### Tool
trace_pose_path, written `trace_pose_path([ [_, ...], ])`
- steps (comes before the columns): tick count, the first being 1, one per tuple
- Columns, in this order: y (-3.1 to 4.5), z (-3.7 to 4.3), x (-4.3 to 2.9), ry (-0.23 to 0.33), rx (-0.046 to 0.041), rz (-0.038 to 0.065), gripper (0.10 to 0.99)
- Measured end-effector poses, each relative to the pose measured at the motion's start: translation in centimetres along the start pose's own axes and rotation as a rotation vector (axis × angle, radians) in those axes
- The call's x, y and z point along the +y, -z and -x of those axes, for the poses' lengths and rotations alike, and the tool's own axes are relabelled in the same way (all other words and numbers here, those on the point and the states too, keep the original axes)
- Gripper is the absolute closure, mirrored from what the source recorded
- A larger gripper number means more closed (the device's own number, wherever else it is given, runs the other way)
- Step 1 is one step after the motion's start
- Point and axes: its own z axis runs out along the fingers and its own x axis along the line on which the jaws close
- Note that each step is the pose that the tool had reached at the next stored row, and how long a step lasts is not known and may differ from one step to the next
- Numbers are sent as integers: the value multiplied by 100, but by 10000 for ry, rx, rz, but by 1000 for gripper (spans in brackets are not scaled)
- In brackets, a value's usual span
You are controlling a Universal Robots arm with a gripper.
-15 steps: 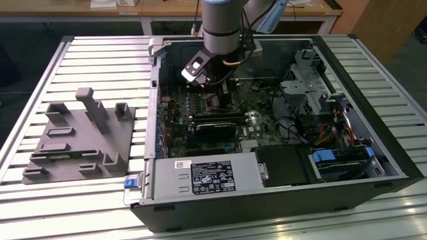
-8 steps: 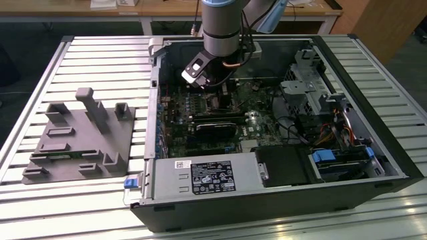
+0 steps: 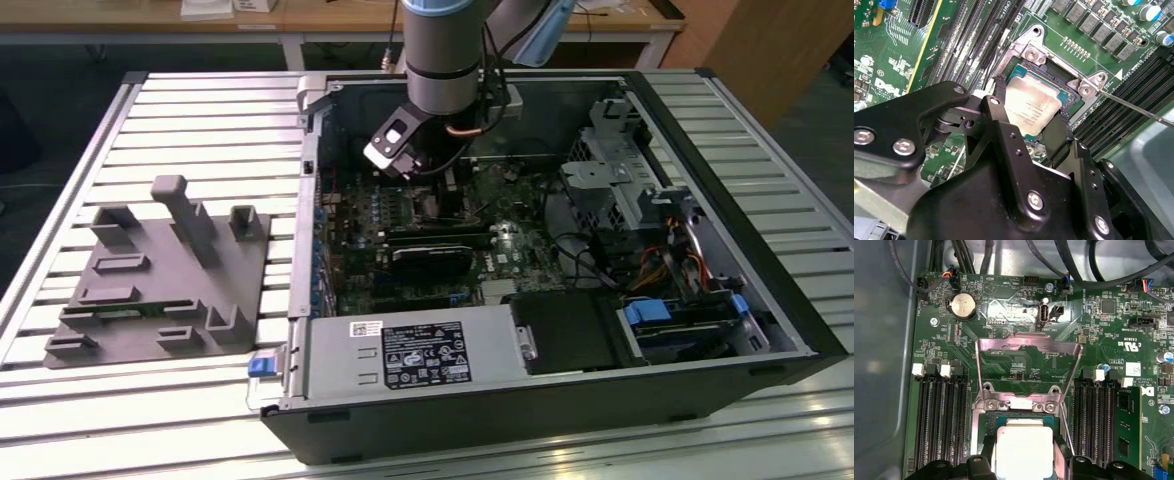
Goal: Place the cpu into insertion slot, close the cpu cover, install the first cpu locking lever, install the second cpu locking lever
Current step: 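Place the cpu into insertion slot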
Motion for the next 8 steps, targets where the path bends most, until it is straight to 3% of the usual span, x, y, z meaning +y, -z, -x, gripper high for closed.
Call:
trace_pose_path([
  [4,-2,-1,0,-1,5,4,545],
  [8,1,-2,-2,-13,150,13,545],
])
